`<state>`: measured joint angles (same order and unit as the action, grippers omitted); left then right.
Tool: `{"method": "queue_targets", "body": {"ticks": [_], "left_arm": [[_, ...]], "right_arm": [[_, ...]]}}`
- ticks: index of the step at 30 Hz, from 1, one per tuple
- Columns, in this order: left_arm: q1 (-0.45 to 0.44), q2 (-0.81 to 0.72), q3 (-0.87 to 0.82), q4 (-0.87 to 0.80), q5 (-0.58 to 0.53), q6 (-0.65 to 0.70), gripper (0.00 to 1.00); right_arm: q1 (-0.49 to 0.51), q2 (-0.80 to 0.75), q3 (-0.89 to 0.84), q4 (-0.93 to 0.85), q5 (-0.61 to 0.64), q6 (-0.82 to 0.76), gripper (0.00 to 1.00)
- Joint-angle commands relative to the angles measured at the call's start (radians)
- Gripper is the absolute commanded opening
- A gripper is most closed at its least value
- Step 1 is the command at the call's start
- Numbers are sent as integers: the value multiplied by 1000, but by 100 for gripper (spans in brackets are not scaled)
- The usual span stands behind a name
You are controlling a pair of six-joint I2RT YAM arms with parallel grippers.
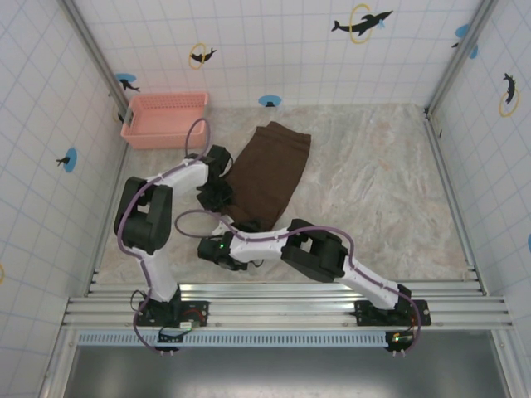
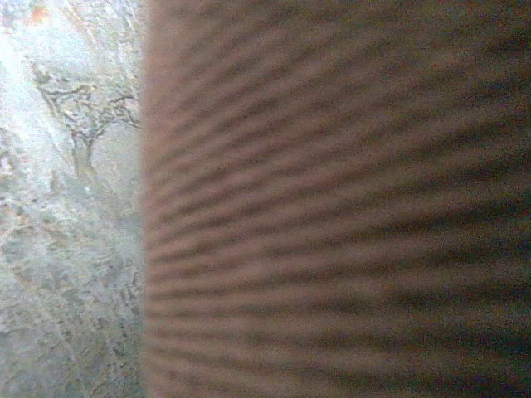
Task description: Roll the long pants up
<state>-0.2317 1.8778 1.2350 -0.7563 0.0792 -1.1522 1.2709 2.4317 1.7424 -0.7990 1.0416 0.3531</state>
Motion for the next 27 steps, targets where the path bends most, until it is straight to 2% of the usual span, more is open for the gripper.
{"method": "queue_targets", "body": {"ticks": [1,3,4,8,16,22,27], "left_arm": [[38,-71,-77,104,-58,77,60],[49,-145,-95,133,-78,114,77],[50,-188,-103,146,-92,141,96],[69,-368,-164,231,-110,209,97],[112,-660,-426,514,5,185,97],[117,-769,-642,735,82,89,97],[124,-773,-755,870,105,44,97]], "right_arm": [[-15,-49,-62,73,-198,-46,0],[-27,-67,-84,99,-286,-72,0],[-34,-73,-89,106,-325,-83,0],[-62,-99,-114,136,-460,-106,0],[-146,-110,-93,140,-713,-142,0],[-219,-101,-106,158,-891,-152,0],[-251,-94,-119,165,-969,-178,0]]}}
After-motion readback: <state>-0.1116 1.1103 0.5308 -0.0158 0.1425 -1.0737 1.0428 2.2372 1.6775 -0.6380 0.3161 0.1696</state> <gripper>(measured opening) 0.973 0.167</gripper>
